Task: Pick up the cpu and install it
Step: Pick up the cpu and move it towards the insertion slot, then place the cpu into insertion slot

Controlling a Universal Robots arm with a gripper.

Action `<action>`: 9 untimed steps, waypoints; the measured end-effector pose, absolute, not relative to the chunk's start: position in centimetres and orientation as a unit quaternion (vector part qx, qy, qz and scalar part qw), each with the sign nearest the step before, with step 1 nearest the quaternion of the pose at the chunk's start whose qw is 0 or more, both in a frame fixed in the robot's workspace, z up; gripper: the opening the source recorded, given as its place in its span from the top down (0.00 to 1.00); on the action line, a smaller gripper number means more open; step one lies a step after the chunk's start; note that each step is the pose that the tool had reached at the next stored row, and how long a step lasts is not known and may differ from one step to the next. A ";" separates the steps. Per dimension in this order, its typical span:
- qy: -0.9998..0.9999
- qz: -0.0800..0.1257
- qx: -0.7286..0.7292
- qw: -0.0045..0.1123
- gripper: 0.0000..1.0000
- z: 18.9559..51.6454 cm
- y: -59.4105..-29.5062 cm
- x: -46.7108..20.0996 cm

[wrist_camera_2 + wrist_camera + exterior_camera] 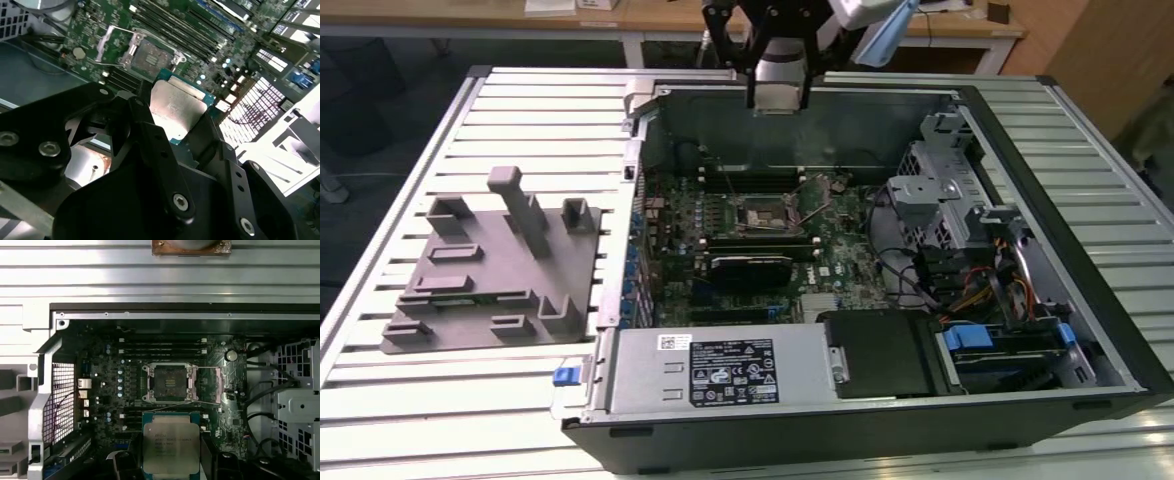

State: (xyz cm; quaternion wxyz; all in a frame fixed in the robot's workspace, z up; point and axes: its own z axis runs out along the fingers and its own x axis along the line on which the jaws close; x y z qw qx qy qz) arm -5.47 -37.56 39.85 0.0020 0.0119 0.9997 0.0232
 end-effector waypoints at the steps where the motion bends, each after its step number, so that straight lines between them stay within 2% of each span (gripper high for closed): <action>1: 1.000 0.023 0.012 0.002 0.46 39.8 -37.6 -5.3; 9: 1.000 0.023 0.020 0.002 0.46 39.8 -37.6 -4.7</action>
